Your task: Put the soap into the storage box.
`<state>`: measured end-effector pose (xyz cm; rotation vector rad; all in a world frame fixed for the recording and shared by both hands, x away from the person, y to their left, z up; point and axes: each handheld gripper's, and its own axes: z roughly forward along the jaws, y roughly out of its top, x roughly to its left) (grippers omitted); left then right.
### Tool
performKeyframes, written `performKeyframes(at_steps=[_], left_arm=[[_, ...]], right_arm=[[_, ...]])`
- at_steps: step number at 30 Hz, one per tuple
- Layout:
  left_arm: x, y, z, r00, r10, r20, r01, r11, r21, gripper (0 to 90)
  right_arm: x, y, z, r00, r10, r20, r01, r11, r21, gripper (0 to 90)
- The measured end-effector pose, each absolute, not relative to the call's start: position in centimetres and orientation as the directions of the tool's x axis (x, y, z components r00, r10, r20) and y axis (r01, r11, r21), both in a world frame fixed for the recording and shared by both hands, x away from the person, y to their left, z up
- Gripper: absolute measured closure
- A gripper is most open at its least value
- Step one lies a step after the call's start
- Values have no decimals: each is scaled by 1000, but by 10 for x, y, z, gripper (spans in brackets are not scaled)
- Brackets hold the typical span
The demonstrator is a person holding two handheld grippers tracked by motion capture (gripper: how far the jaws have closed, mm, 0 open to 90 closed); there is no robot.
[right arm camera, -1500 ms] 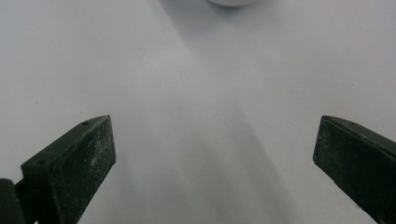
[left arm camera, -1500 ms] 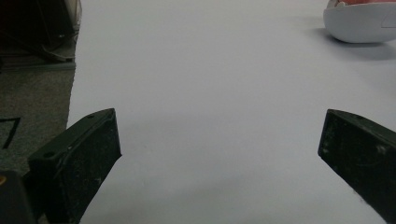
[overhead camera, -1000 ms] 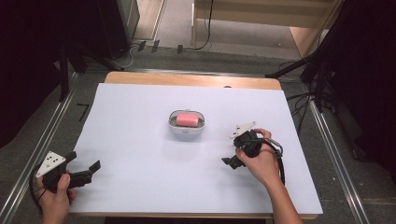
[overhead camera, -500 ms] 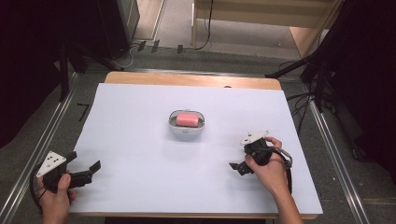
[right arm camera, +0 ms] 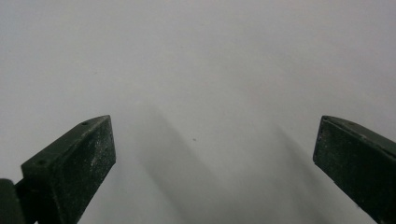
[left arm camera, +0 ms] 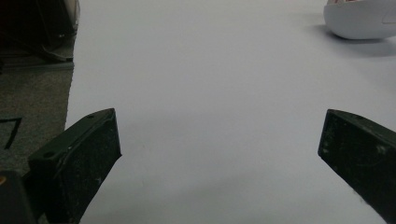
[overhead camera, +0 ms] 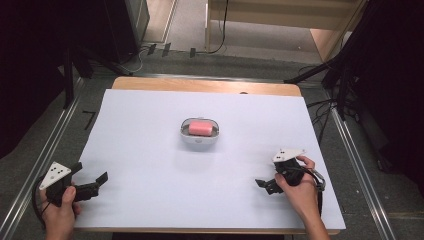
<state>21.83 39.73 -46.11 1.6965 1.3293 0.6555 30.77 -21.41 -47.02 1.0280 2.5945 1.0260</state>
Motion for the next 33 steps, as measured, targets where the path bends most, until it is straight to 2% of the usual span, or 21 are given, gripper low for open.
performKeyframes(at_steps=[33], left_arm=[[218,398,-461,293,951,-101,498,-61,865,0]], right_arm=[[271,-283,-479,-646,749,147,586,363,724,0]])
